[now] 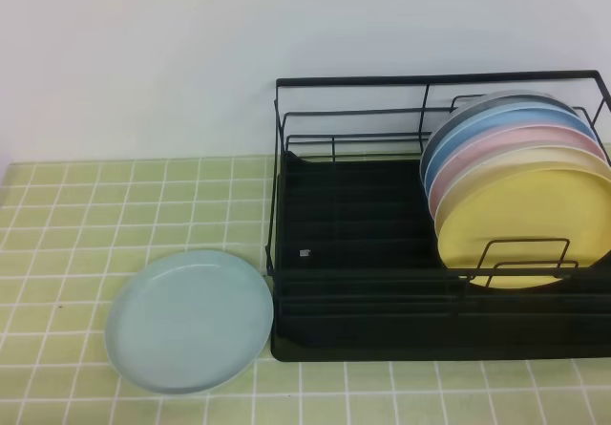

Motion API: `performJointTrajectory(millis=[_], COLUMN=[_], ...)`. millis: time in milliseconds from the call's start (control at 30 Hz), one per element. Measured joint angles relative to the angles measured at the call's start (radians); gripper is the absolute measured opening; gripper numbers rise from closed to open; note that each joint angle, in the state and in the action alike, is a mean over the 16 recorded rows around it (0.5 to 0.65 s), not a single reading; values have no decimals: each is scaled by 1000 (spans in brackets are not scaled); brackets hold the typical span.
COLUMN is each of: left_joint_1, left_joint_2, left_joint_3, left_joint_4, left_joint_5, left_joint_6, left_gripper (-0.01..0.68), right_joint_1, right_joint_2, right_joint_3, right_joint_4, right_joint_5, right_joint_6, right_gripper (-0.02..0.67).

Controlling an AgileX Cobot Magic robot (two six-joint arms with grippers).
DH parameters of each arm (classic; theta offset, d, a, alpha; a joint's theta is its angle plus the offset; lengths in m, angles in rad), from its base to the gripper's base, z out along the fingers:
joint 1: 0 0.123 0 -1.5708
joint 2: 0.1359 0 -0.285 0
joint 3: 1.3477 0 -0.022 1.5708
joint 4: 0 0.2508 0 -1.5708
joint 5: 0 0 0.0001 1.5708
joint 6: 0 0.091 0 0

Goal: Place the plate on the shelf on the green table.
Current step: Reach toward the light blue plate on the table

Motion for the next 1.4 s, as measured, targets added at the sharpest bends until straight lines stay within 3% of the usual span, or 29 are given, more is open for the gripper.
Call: performJointTrajectory(millis=[267, 433, 1033, 1233, 1400], left_joint_1=[0, 0, -1, -1, -2], left_joint_2=[-1, -1, 3, 3, 3], left_joint_3=[2, 5, 0, 0, -21], left_joint_4=[-29, -130, -963, -1153, -1224], left_joint_5=[-15, -57, -297, -297, -224], left_joint_6=[0, 0, 0, 36, 177], left_gripper=[0, 0, 0, 0, 0], right_joint_1=[0, 0, 0, 0, 0], right_joint_2=[0, 0, 0, 0, 3], right_joint_3=[0, 1, -5, -50, -130], right_joint_4=[7, 60, 719, 745, 684], right_joint_5=[-11, -72, -554, -564, -523], right_joint_6=[0, 1, 37, 14, -31], right_gripper=[-4, -4, -4, -4, -4])
